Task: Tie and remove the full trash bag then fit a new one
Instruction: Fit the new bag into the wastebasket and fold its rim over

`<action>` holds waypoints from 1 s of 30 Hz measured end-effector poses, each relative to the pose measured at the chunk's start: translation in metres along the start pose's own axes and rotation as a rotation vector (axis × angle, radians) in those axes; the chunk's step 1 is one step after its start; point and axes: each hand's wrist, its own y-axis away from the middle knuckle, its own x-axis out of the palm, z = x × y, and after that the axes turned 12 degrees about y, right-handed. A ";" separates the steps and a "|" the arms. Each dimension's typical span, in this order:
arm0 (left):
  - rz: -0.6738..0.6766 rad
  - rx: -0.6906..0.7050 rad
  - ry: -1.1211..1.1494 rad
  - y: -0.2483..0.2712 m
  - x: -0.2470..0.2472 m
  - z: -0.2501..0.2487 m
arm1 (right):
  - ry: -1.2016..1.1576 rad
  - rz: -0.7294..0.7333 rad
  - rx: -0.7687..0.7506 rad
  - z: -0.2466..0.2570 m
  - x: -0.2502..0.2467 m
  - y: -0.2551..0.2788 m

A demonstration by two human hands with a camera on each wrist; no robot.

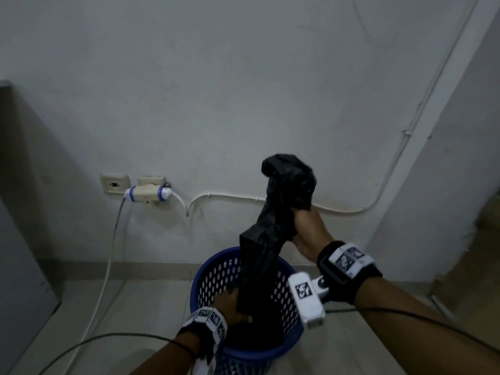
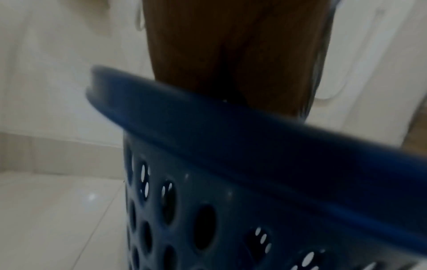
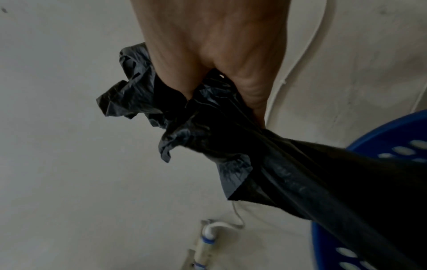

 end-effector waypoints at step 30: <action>-0.562 0.328 0.891 0.056 -0.124 -0.050 | 0.446 -0.209 0.211 -0.109 -0.028 -0.022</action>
